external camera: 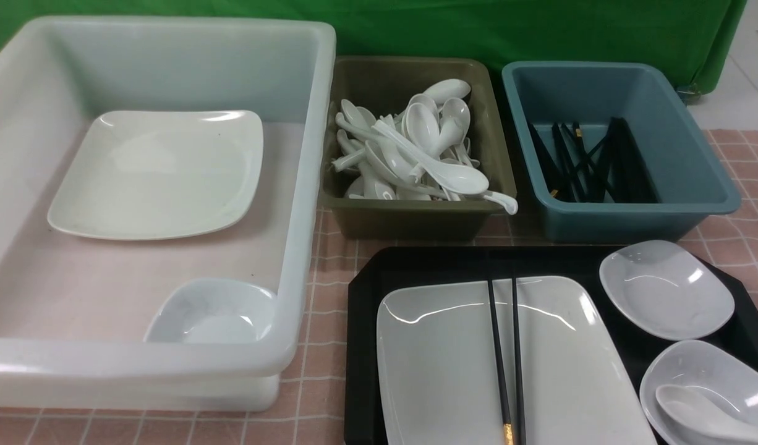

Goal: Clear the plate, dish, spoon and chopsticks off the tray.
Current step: Use the right arm to grab a soup spoon from the plate

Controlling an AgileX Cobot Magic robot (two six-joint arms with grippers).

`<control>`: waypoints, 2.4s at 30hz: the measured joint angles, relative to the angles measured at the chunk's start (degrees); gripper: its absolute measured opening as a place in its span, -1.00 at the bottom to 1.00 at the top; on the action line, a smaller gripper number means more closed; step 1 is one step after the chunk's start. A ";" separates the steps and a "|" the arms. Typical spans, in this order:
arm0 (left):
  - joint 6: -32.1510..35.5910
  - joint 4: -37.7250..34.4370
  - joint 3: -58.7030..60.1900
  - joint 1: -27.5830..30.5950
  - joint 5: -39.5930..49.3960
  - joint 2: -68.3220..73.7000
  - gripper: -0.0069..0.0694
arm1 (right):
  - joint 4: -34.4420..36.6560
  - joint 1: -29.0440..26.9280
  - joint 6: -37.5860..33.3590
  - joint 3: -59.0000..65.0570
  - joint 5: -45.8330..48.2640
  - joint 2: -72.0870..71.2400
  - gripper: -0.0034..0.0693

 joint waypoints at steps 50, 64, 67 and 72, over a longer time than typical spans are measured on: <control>20.54 -3.24 -22.47 -53.35 -2.77 63.53 -0.83 | -20.68 3.68 -51.93 -50.14 53.37 94.26 0.45; 21.71 -3.25 -22.53 -53.35 -4.53 63.72 -0.83 | -21.20 3.68 -52.54 -52.01 53.74 98.93 0.10; 21.71 -3.25 -22.53 -53.35 -5.00 63.72 -0.83 | -21.15 3.68 -52.54 -54.17 56.21 98.87 0.10; 20.40 -3.25 -23.08 -52.52 -5.34 63.66 -0.83 | -19.57 3.68 -52.34 -60.16 63.55 95.85 0.10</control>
